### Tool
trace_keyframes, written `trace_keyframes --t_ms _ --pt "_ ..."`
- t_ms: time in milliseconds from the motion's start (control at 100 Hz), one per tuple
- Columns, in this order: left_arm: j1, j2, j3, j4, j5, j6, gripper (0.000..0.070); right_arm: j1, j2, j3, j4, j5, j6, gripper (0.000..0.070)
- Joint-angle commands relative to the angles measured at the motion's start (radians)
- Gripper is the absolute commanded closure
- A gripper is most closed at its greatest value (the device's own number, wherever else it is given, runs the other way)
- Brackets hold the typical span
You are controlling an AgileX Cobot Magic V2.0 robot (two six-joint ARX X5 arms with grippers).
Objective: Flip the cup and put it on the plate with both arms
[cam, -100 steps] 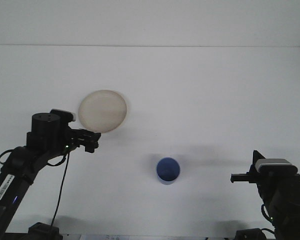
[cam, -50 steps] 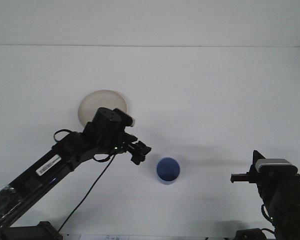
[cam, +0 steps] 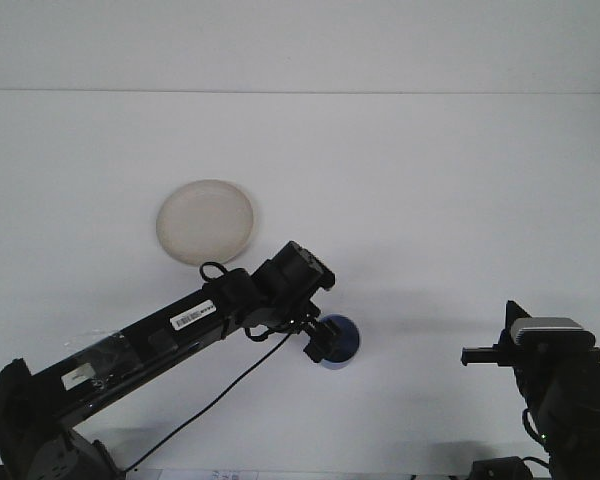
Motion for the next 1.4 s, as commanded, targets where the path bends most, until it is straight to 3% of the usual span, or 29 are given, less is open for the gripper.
trace_keyframes --t_ms 0,90,290,400,480,750,1030,1390 --pt "-0.014 0.04 0.023 0.012 -0.006 0.012 0.0392 0.0 0.003 0.01 0.009 0.0 0.011 0.07" --pt "-0.014 0.061 0.023 0.021 -0.006 0.03 0.07 0.0 0.003 0.01 0.009 0.0 0.011 0.07" --pt "0.001 0.06 0.06 -0.028 -0.018 0.056 0.0691 0.0 0.003 0.01 0.009 0.0 0.011 0.07" --pt "0.063 0.06 0.146 -0.124 -0.105 0.079 0.0691 0.0 0.003 0.01 0.01 0.0 0.01 0.07" --pt "0.132 0.06 0.212 -0.173 -0.164 0.079 0.0691 0.0 0.003 0.01 0.011 0.0 0.01 0.07" --pt "0.46 0.06 0.319 -0.202 -0.254 0.074 0.0691 0.0 0.003 0.01 0.011 0.0 0.01 0.07" --pt "0.683 0.061 0.319 -0.196 -0.256 0.068 0.069 0.0 0.003 0.01 0.011 0.0 0.01 0.07" --pt "0.711 0.146 0.319 -0.17 -0.207 0.068 0.069 0.0 0.003 0.01 0.011 0.0 0.01 0.07"
